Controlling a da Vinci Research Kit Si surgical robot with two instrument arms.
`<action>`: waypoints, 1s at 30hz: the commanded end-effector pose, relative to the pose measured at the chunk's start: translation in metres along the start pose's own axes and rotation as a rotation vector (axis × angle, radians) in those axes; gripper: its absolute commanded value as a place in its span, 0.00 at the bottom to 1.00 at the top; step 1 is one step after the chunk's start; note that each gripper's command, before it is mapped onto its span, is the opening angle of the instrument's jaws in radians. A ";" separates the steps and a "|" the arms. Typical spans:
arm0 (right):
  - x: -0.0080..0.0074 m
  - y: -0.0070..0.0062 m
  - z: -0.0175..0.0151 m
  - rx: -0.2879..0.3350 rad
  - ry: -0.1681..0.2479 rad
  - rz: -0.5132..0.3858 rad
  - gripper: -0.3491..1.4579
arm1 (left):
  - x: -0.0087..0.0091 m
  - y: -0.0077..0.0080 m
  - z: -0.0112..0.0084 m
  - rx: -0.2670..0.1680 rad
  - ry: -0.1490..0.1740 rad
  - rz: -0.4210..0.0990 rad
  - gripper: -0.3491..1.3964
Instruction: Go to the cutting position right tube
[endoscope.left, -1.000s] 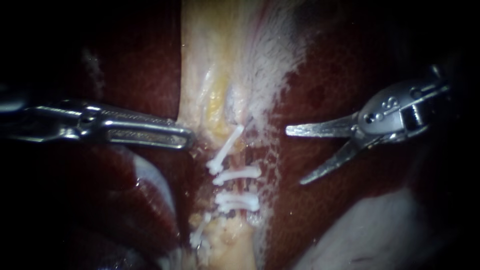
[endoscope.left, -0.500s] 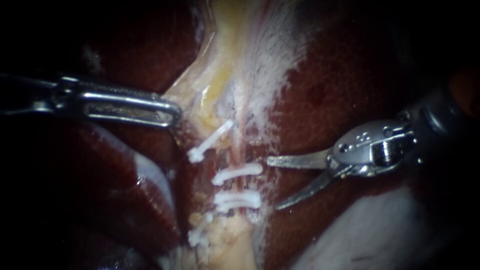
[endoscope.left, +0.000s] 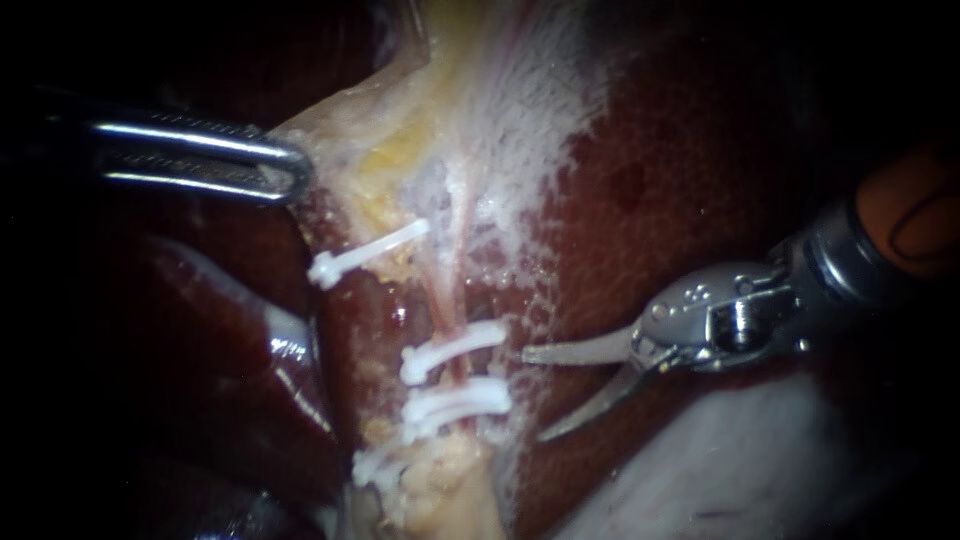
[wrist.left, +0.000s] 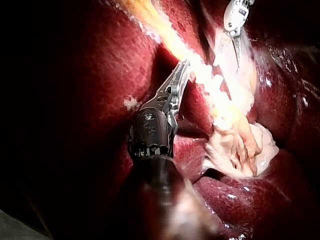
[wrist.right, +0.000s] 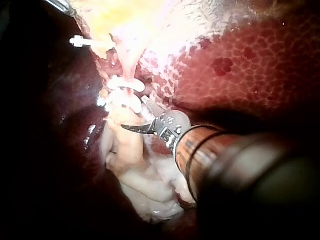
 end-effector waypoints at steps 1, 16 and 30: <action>0.0001 0.0001 0.0001 -0.003 0.001 0.013 0.53 | 0.0000 -0.0001 0.0000 -0.001 0.000 0.001 0.00; 0.0004 0.0014 0.0018 0.054 0.001 0.132 0.32 | -0.0001 -0.0005 0.0000 -0.004 0.000 0.001 0.00; 0.0010 0.0022 0.0041 0.072 -0.007 0.141 0.28 | 0.0000 -0.0012 0.0002 -0.009 0.000 0.001 0.00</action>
